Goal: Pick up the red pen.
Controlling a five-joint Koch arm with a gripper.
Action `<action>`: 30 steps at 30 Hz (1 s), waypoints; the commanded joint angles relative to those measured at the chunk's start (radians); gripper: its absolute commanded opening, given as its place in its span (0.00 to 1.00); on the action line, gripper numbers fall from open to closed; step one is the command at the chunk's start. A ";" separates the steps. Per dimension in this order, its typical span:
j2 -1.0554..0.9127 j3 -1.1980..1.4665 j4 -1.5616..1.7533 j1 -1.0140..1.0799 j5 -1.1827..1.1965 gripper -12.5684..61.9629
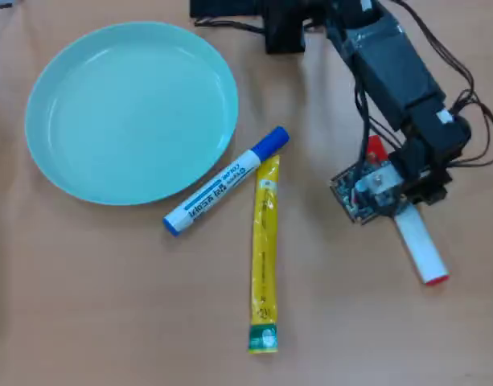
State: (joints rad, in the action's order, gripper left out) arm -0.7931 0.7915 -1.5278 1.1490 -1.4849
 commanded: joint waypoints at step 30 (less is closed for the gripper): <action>-0.137 -0.023 -0.147 -0.037 0.278 0.08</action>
State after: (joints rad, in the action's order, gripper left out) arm -0.8268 0.7931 -1.5953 1.1137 -1.2410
